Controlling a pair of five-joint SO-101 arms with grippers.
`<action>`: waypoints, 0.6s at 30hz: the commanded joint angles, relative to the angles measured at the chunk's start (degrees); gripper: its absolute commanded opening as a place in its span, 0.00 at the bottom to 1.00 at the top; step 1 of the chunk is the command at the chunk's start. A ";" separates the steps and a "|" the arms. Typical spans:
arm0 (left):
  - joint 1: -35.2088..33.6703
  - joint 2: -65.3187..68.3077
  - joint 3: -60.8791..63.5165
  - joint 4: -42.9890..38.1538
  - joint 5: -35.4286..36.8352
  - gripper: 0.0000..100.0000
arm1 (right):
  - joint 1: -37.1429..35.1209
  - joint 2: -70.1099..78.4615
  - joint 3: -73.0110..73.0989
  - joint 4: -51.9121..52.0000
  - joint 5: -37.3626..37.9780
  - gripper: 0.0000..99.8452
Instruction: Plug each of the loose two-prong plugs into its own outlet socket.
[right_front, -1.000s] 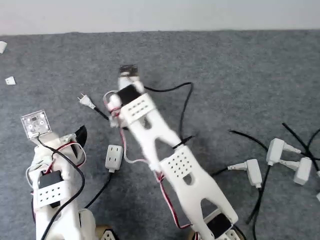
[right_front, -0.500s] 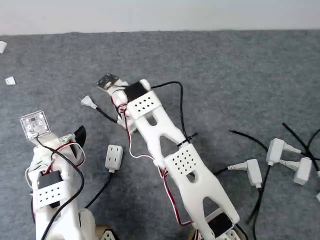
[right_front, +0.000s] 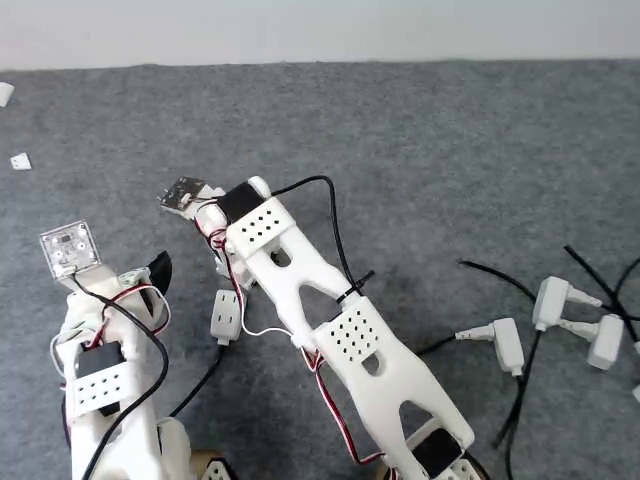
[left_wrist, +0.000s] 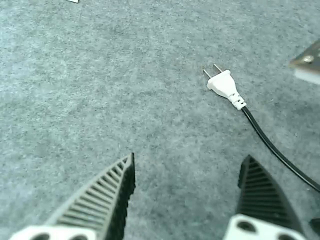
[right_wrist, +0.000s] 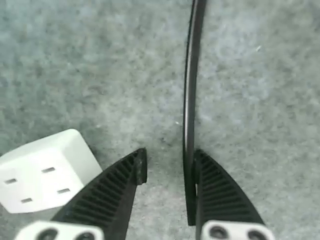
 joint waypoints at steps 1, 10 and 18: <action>0.26 -0.79 -4.53 -1.76 0.09 0.31 | 1.45 -1.98 0.44 0.22 0.62 0.12; 0.35 -0.70 -4.44 -1.76 0.09 0.31 | 3.12 -2.07 0.53 -0.75 0.53 0.01; 0.35 -0.70 -4.44 -1.76 0.09 0.31 | 1.98 -2.59 0.26 -0.84 -2.46 0.04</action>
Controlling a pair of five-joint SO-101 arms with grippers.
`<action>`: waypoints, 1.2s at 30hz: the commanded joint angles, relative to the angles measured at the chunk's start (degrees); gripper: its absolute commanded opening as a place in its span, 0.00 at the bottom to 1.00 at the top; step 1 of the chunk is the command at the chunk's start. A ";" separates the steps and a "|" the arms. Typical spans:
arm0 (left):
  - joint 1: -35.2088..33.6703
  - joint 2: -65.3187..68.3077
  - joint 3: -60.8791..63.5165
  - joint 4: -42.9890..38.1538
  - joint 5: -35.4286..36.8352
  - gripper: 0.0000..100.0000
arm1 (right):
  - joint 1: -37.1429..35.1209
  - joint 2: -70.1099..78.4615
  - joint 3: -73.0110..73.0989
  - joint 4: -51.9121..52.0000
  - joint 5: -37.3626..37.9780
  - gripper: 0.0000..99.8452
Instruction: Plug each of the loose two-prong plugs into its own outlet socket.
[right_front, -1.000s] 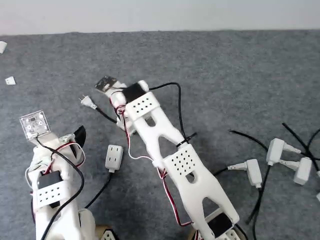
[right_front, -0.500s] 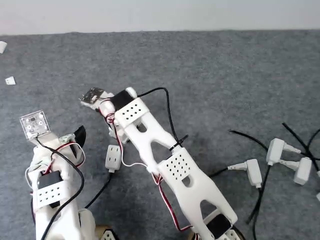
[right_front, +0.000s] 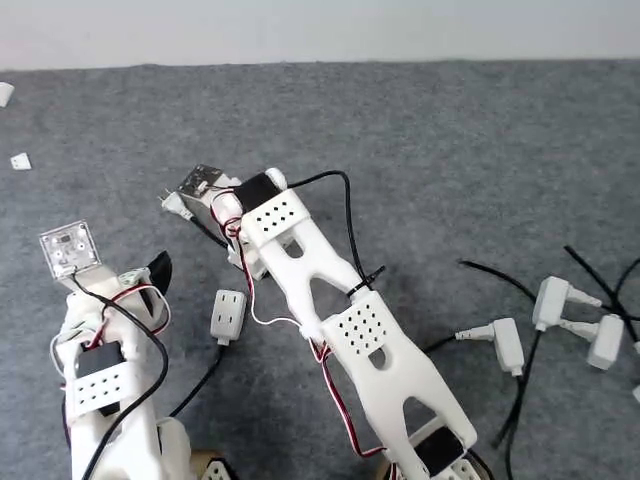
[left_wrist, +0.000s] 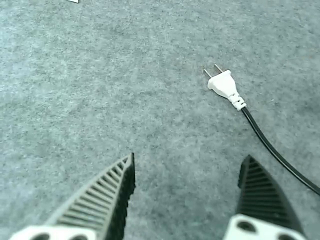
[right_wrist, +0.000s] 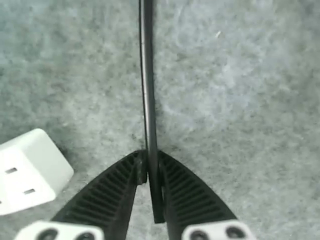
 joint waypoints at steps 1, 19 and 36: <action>0.44 -0.70 -4.44 -1.76 0.09 0.31 | -1.19 -2.68 0.09 0.31 -1.23 0.04; 1.14 -0.70 -4.09 -1.76 0.00 0.31 | -1.80 -2.07 -6.59 -2.77 -0.09 0.10; 1.23 -0.70 -4.00 -1.76 0.00 0.31 | -1.63 -2.07 -6.77 -1.54 -0.26 0.01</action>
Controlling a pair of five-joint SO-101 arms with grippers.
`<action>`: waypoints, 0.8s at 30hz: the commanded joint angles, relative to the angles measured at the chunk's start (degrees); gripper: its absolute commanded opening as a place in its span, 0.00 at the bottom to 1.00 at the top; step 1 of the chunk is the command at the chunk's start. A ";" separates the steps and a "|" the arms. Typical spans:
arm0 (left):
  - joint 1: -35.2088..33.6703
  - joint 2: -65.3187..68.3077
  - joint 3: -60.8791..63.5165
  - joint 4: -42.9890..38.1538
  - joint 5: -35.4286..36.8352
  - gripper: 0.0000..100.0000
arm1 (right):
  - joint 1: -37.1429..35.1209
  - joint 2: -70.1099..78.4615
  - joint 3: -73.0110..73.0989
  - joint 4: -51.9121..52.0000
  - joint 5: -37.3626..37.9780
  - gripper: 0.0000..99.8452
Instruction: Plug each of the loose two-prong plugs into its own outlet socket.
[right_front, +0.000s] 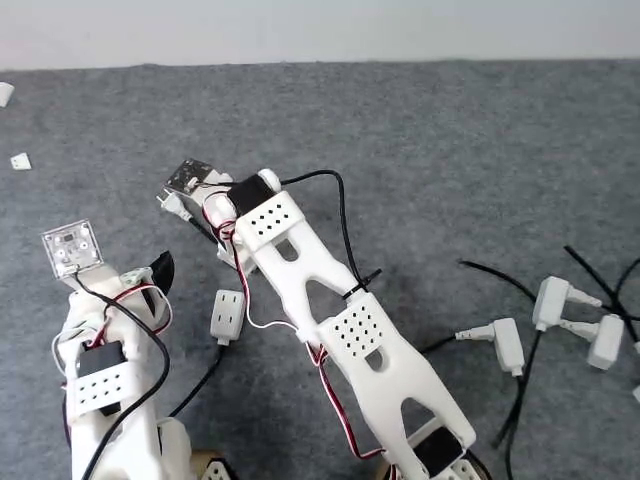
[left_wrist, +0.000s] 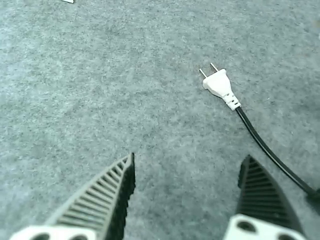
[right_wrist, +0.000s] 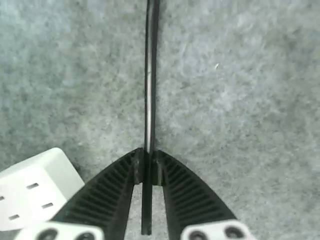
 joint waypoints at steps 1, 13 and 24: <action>0.53 -0.70 -4.00 -1.76 0.00 0.31 | -0.22 -2.33 -3.34 1.45 0.26 0.01; 1.05 -0.70 -2.24 -6.77 0.00 0.31 | 8.22 -18.95 8.35 5.85 -6.59 0.01; 0.97 -0.70 -2.07 -7.82 0.00 0.31 | 9.80 -60.35 44.40 5.32 -11.25 0.01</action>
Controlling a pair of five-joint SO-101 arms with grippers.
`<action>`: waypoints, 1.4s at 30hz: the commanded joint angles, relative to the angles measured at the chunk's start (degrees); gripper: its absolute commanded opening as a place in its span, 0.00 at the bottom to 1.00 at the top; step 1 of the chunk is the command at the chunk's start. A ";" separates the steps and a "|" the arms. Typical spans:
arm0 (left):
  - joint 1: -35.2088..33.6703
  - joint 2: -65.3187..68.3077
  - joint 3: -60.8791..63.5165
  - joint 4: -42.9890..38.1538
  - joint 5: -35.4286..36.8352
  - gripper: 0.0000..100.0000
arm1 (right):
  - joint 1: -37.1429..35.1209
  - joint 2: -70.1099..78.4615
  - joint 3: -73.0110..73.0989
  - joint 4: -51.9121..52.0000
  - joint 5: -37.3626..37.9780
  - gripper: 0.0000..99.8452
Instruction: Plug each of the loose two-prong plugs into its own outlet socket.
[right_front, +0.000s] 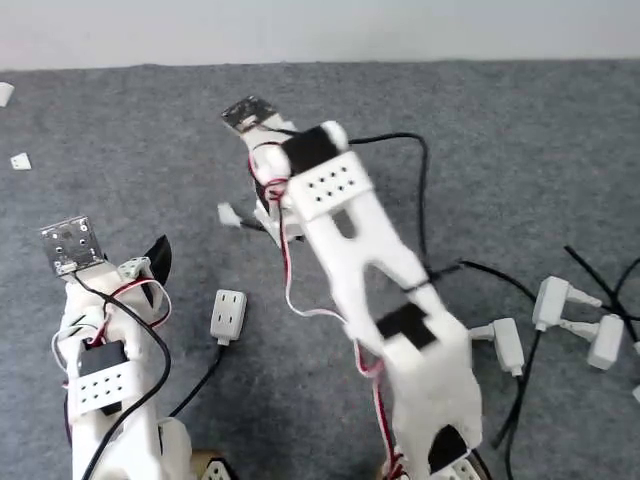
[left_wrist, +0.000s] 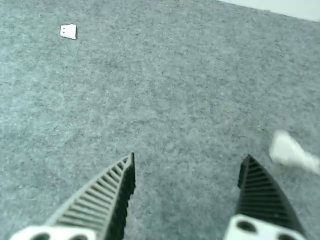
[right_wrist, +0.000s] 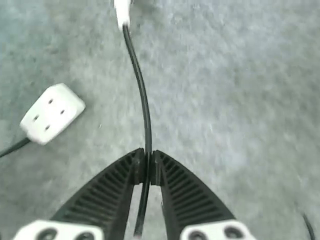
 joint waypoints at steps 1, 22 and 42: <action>0.35 -0.79 -2.07 -1.49 0.00 0.31 | 3.21 -19.21 8.62 2.24 -0.79 0.01; 0.53 -0.79 -2.07 -1.49 0.00 0.31 | 17.01 -52.00 59.78 -22.02 12.66 0.01; 0.62 -0.70 -1.98 -1.49 0.00 0.31 | 22.29 -32.92 57.76 -48.31 -5.01 0.20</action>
